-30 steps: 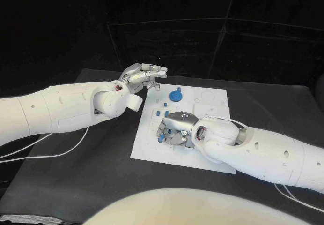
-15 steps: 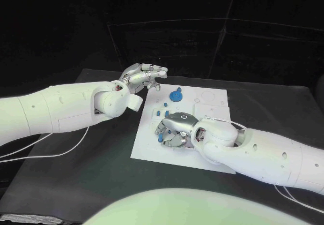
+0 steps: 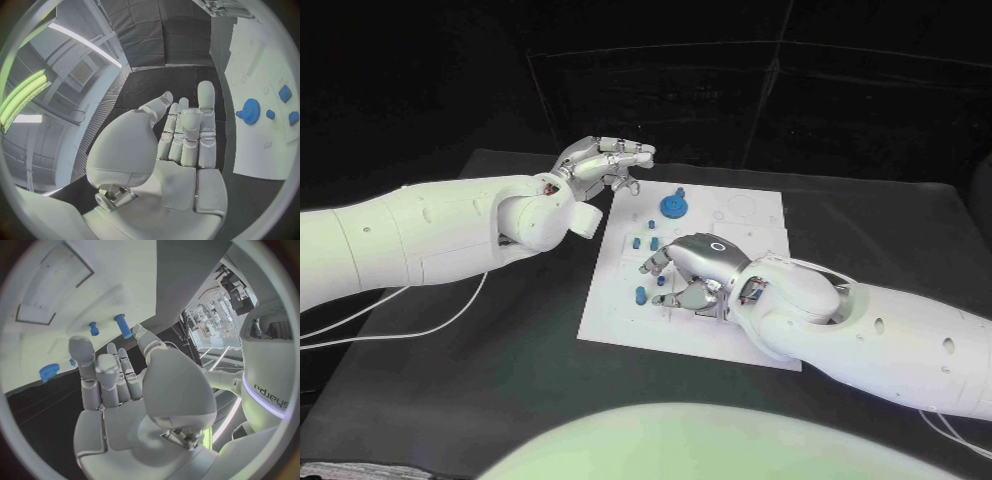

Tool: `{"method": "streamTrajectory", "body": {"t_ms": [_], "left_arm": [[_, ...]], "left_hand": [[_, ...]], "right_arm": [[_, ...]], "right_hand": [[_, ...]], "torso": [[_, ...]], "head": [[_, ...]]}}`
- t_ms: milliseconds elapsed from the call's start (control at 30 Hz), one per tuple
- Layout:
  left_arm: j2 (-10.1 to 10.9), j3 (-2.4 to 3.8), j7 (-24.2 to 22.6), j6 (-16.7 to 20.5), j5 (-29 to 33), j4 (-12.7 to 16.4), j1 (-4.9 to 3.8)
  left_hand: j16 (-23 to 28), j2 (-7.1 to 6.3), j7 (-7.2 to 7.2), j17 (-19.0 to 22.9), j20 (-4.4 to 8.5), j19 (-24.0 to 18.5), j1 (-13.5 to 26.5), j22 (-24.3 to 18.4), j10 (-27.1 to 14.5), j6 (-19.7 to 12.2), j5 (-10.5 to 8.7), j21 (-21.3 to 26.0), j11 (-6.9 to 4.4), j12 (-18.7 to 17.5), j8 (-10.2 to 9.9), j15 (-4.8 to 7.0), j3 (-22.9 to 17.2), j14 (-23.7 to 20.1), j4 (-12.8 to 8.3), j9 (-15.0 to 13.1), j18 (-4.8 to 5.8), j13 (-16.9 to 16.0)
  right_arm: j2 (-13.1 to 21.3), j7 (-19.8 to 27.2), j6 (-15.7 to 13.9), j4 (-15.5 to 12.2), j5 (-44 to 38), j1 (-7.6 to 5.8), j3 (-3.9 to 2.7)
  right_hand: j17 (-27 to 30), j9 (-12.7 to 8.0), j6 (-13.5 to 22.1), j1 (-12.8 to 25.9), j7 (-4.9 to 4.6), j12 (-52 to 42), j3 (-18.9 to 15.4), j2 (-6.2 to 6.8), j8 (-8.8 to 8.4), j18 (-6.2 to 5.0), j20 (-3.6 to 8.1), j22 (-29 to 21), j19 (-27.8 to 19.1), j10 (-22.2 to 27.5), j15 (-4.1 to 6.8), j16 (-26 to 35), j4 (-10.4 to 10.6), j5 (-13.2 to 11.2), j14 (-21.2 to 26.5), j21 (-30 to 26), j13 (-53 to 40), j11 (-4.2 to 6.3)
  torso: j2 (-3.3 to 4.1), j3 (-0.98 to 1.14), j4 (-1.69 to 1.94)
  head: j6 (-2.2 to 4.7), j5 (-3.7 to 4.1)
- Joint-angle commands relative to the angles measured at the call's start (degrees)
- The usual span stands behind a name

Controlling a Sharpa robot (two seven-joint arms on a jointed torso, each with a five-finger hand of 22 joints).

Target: Assemble the parts on the task board

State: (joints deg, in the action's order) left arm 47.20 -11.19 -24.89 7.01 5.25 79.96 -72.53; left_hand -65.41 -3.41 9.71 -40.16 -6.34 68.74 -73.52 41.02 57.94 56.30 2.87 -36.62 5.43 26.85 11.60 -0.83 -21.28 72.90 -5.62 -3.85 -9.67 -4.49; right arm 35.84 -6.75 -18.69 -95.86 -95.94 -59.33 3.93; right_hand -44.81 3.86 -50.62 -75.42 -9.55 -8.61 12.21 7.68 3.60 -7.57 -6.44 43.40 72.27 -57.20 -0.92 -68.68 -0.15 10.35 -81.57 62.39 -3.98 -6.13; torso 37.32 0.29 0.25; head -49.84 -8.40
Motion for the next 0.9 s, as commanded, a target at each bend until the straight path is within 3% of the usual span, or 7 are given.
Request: {"method": "streamTrajectory", "body": {"t_ms": [33,200,300,400,567,700,900], "left_arm": [[0.1,0.04,-0.2,-0.6,-0.1,0.0,-0.09],[0.1,0.04,-0.1,-0.7,-0.1,0.0,-0.08],[0.1,0.03,-0.1,-0.7,-0.1,0.0,-0.07],[0.2,0.02,-0.2,-0.7,-0.1,0.0,-0.07],[0.2,0.01,-0.2,-0.7,-0.1,0.0,-0.05],[0.3,-0.01,-0.2,-0.9,-0.1,0.2,-0.04],[0.5,-0.04,-0.2,-1.0,-0.1,0.3,-0.01]], "left_hand": [[0.2,0.29,0.09,0.1,-0.18,0.0,0.2,-0.1,-0.3,-0.3,-0.07,0.2,0.11,0.4,-0.3,0.03,0.3,-0.4,0.0,0.0,-0.76,-0.1],[0.2,0.27,0.1,0.1,-0.18,0.0,0.2,-0.1,-0.3,-0.3,-0.07,0.2,0.11,0.4,-0.3,0.02,0.4,-0.4,0.0,0.0,-0.76,-0.1],[0.3,0.26,0.1,0.1,-0.19,0.0,0.2,-0.1,-0.3,-0.3,-0.07,0.2,0.12,0.4,-0.3,0.02,0.4,-0.4,0.0,0.0,-0.76,-0.1],[0.3,0.26,0.1,0.1,-0.19,0.0,0.2,-0.1,-0.3,-0.3,-0.07,0.2,0.12,0.4,-0.3,0.02,0.4,-0.4,0.0,0.0,-0.76,-0.1],[0.3,0.26,0.1,0.1,-0.19,0.0,0.2,-0.1,-0.3,-0.3,-0.07,0.2,0.12,0.4,-0.3,0.02,0.4,-0.4,0.0,0.0,-0.76,-0.1],[0.3,0.25,0.08,0.1,-0.19,0.1,0.2,-0.1,-0.3,-0.3,-0.07,0.2,0.11,0.4,-0.3,0.02,0.4,-0.5,0.0,0.0,-0.76,-0.1],[0.3,0.21,0.06,0.2,-0.2,0.1,0.2,-0.1,-0.3,-0.3,-0.07,0.2,0.1,0.4,-0.3,0.01,0.5,-0.5,0.0,0.0,-0.76,-0.1]], "right_arm": [[2.1,1.2,-7.2,-1.7,2.6,-0.15,-0.04],[7.9,-0.2,-9.3,-5.0,9.5,-0.42,-0.07],[11.6,-2.7,-9.2,-6.6,14.6,-0.53,-0.07],[15.9,-6.4,-8.7,-8.2,20.1,-0.57,-0.05],[21.3,-12.4,-7.6,-9.9,22.6,-0.57,-0.02],[23.9,-17.0,-5.3,-10.7,21.1,-0.54,0.01],[24.8,-22.4,-1.7,-11.2,18.5,-0.29,0.04]], "right_hand": [[0.0,0.1,-0.2,-0.6,-0.32,-0.9,-0.9,-0.07,0.14,-1.02,-0.09,0.0,-0.3,0.1,0.09,0.1,0.2,0.3,0.4,-0.2,-0.1,0.1],[-4.6,0.8,-4.9,-0.8,-0.23,-5.7,-1.8,-1.36,2.04,-0.25,0.05,4.5,2.3,-6.4,0.57,-2.6,1.2,0.7,-1.5,2.9,-1.3,0.73],[-6.2,1.1,-6.8,-0.2,0.96,-10.1,-2.7,-0.68,2.91,0.74,0.76,10.5,5.2,-12.8,1.61,-3.5,1.7,0.7,-2.1,6.9,-3.2,2.29],[-13.3,1.7,-10.0,2.3,3.46,-21.3,-6.3,0.22,5.47,2.33,3.24,19.4,9.0,-18.1,3.74,-7.4,4.0,3.3,-3.9,12.9,-10.6,4.7],[-20.6,2.6,-10.4,3.1,4.57,-42.3,-10.7,-0.3,8.99,2.92,4.07,22.6,9.8,-17.0,4.61,-11.3,6.5,4.9,-4.9,15.1,-32.2,5.34],[-29.0,3.5,-9.6,2.9,4.52,-59.6,-14.5,-1.65,11.68,3.59,3.96,26.1,10.8,-20.0,4.71,-15.2,8.6,4.6,-5.8,17.1,-54.0,5.59],[-34.3,4.7,-8.8,5.2,4.46,-67.1,-18.6,-2.24,13.19,3.75,4.01,27.5,11.0,-22.7,4.51,-17.3,12.7,6.7,-6.5,18.0,-64.9,5.64]], "torso": [[-0.18,-0.05,-0.26],[-0.34,-0.06,-0.51],[-0.38,-0.14,-0.6],[-0.47,-0.28,-0.98],[-0.52,-0.34,-1.32],[-0.59,-0.41,-1.57],[-0.61,-0.38,-1.64]], "head": [[0.4,0.42],[1.32,2.57],[1.89,4.59],[2.27,6.19],[2.38,8.54],[2.26,9.38],[2.37,9.91]]}}
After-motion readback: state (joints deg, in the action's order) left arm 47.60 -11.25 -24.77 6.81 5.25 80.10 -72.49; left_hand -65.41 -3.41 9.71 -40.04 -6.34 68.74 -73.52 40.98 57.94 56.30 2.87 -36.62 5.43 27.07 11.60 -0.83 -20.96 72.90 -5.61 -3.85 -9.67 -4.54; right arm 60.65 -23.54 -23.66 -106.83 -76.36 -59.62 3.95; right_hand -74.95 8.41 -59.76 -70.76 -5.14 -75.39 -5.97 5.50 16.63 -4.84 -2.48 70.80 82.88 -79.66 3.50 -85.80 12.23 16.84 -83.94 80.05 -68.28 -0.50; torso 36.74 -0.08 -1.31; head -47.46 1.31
